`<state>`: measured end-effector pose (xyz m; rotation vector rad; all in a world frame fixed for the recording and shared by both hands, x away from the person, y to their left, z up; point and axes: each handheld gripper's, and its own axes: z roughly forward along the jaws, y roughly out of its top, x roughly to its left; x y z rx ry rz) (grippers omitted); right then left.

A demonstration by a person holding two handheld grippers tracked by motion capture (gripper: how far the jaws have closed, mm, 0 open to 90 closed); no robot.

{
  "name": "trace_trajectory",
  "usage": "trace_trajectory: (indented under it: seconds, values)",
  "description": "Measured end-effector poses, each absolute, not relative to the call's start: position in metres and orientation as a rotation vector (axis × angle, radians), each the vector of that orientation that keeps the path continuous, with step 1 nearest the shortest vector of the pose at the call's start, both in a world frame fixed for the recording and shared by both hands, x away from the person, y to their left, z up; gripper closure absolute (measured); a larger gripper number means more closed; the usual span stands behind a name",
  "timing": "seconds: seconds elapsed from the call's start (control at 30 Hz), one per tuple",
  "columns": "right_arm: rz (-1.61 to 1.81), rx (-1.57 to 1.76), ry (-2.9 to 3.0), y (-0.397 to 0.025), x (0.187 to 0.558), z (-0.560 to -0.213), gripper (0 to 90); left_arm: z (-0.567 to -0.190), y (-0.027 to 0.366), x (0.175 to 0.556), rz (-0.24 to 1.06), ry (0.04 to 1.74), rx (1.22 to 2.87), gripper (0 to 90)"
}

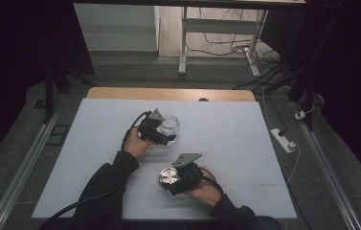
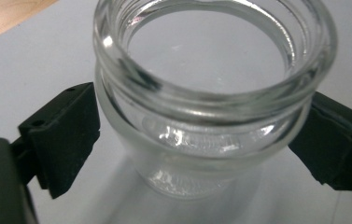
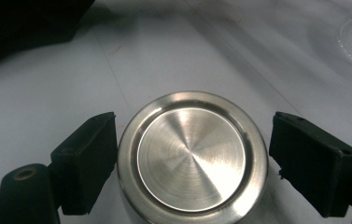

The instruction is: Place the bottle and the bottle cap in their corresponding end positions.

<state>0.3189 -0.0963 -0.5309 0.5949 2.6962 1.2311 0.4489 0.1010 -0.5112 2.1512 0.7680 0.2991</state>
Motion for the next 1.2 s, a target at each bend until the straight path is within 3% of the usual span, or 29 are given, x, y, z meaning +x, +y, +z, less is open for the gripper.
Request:
trace_trajectory:
  seconds: [0.47,1.2]
  values:
    - [1.266,0.639,2.682,-0.100,0.321,-0.523,8.8,-0.504,0.123,0.438,0.243,0.827,2.107,1.4]
    - [1.313,0.679,2.645,-0.111,0.321,-0.509,6.6,-0.495,0.140,0.410,0.137,0.768,2.101,0.0]
